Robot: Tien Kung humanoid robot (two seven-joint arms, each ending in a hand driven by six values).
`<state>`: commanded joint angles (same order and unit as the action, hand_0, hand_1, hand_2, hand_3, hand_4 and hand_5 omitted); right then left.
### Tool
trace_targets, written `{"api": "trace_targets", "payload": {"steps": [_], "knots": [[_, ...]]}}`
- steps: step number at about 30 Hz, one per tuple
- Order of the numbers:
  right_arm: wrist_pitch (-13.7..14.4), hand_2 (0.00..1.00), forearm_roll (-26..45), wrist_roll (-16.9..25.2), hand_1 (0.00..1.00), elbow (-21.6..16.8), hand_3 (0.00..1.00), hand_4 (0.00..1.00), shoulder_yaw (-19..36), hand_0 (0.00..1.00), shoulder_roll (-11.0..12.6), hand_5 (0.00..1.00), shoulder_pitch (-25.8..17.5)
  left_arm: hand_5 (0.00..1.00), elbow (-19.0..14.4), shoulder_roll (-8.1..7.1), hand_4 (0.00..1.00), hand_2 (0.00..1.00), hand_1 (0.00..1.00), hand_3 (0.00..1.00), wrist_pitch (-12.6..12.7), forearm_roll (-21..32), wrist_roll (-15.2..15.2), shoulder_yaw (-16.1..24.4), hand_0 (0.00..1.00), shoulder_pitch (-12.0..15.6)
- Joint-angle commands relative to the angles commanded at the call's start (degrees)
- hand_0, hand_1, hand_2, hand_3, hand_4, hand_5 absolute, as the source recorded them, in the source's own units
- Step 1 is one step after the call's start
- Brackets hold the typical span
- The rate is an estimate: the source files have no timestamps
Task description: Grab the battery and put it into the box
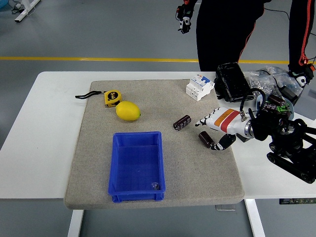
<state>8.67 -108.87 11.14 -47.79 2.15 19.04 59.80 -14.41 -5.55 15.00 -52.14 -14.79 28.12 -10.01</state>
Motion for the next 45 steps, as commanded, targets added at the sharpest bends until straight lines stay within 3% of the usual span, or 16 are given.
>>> {"api": "trace_targets", "payload": {"steps": [4, 5, 10, 11, 34, 35, 40, 41, 45], "knots": [[0.6, 0.778, -0.4, 0.3, 0.707, 1.0, 0.855, 0.856, -0.8, 0.781, -1.2, 0.344, 0.4, 0.591, 0.0, 0.06, 0.629, 0.631, 0.583, 0.581, -0.1, -0.5, -0.1, 0.2, 0.579, 0.0], [0.7, 0.747, -0.4, 0.4, 0.682, 1.3, 0.778, 0.836, -0.9, 0.773, -1.4, 0.347, 0.5, 0.594, 0.0, 0.06, 0.63, 0.632, 0.587, 0.58, -0.1, -0.6, -0.1, 0.2, 0.577, 0.0], [1.0, 0.747, -0.6, 0.7, 0.682, 3.1, 0.778, 0.836, -1.4, 0.773, -2.0, 0.347, 0.7, 0.594, -0.1, 0.13, 0.63, 0.632, 0.587, 0.58, 0.0, -1.0, -0.2, 0.4, 0.577, -0.1], [1.0, 0.732, -0.5, 0.7, 0.672, 3.4, 0.731, 0.817, -1.4, 0.766, -2.0, 0.354, 0.7, 0.593, -0.1, 0.16, 0.63, 0.632, 0.587, 0.579, 0.0, -1.0, -0.2, 0.4, 0.577, -0.1], [2.0, 0.722, 1.9, 1.3, 0.649, 4.9, 0.68, 0.791, -1.6, 0.739, -1.6, 0.362, -0.7, 0.586, -0.2, 0.42, 0.625, 0.63, 0.595, 0.579, -0.1, -1.6, -0.3, 0.7, 0.575, 0.0], [2.0, 0.669, 2.0, 1.4, 0.643, 4.9, 0.633, 0.761, -1.6, 0.716, -1.6, 0.359, -0.7, 0.586, -0.2, 0.41, 0.626, 0.631, 0.596, 0.579, -0.1, -1.6, -0.3, 0.7, 0.577, 0.0], [2.2, 0.669, 2.3, 1.8, 0.643, 4.9, 0.633, 0.761, -1.6, 0.716, -1.6, 0.359, -0.9, 0.586, -0.2, 0.4, 0.626, 0.631, 0.596, 0.579, -0.2, -2.0, -0.4, 0.9, 0.577, 0.1], [2.2, 0.612, 2.3, 1.9, 0.603, 4.9, 0.567, 0.729, -1.6, 0.673, -1.7, 0.354, -1.0, 0.587, -0.2, 0.4, 0.626, 0.631, 0.599, 0.578, -0.2, -2.1, -0.4, 1.0, 0.576, 0.1], [2.5, 0.612, 2.6, 2.0, 0.603, 5.0, 0.567, 0.729, -1.4, 0.673, -1.7, 0.354, -1.2, 0.587, -0.2, 0.43, 0.626, 0.631, 0.599, 0.578, -0.3, -2.4, -0.5, 1.2, 0.576, 0.1]]}}
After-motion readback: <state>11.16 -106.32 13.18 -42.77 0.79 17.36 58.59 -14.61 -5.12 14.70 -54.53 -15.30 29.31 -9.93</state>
